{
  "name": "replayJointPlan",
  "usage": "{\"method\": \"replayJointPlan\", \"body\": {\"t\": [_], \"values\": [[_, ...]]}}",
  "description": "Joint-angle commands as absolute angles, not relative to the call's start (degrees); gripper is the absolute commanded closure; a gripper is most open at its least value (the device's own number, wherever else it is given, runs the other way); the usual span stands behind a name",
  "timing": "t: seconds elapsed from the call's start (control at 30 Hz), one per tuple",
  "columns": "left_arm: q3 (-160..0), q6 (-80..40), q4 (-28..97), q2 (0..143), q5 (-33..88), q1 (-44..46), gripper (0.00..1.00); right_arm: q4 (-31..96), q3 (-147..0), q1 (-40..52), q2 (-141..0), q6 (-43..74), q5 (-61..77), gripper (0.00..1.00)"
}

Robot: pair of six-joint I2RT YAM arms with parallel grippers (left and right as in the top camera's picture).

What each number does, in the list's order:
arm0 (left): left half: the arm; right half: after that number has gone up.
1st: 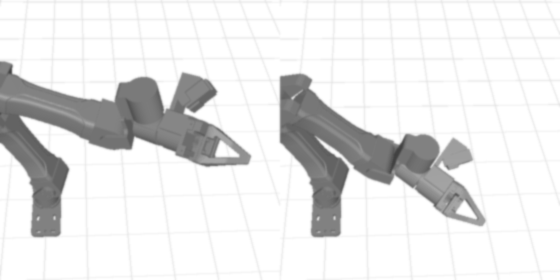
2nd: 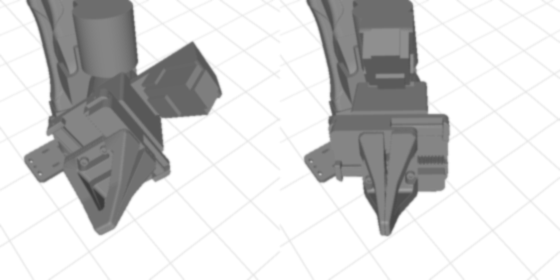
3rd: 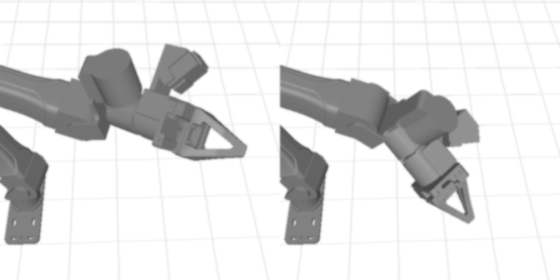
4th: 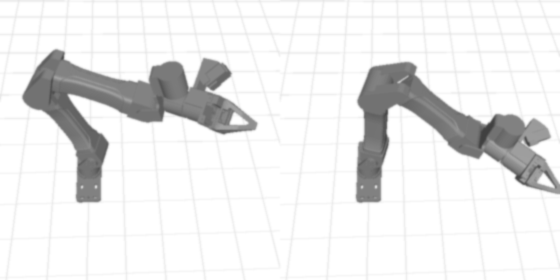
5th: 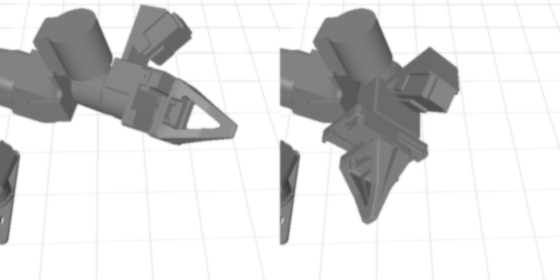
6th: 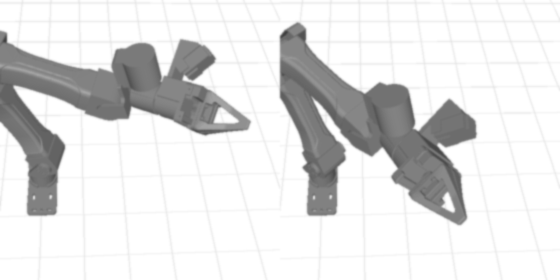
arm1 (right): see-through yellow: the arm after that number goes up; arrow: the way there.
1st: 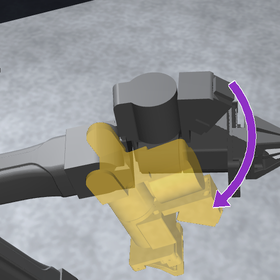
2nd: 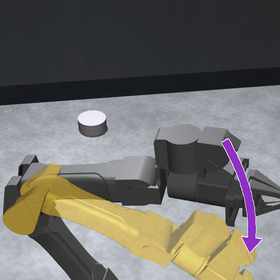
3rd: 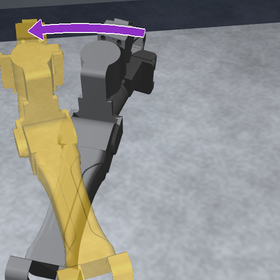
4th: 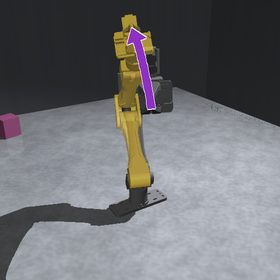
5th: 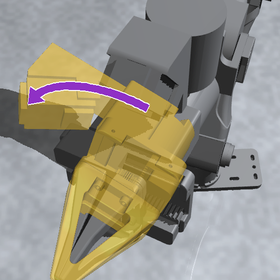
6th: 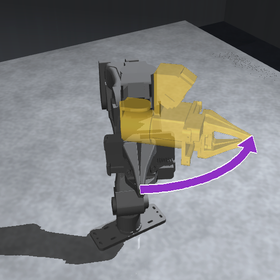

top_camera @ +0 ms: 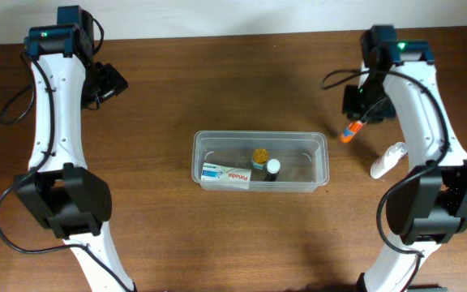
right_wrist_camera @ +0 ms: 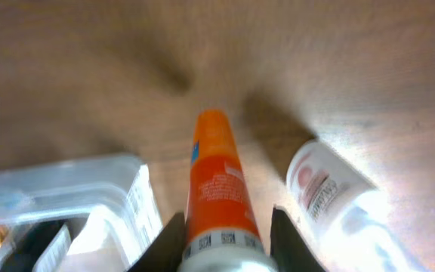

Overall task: Pack container
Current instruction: 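Lift the tube and carry it over the container's right end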

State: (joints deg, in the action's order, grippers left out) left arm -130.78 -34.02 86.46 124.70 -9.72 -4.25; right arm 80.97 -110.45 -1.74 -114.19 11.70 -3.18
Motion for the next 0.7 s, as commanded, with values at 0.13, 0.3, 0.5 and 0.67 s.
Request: {"method": "replayJointPlan", "body": {"t": [0.13,0.3,0.5,0.67], "values": [[-131.39,-33.34,86.63,123.09,-10.35,-4.4,0.01,89.19,-125.97,-1.3,-114.1,11.16,-3.25,0.8],[-131.39,-33.34,86.63,123.09,-10.35,-4.4,0.01,94.89,-132.99,0.08,-114.08,11.16,-3.03,0.8],[-131.39,-33.34,86.63,123.09,-10.35,-4.4,0.01,97.34,-134.63,2.0,-113.69,8.78,3.09,0.8],[-131.39,-33.34,86.63,123.09,-10.35,-4.4,0.01,97.34,-134.63,4.36,-113.65,8.84,8.64,0.8]]}}
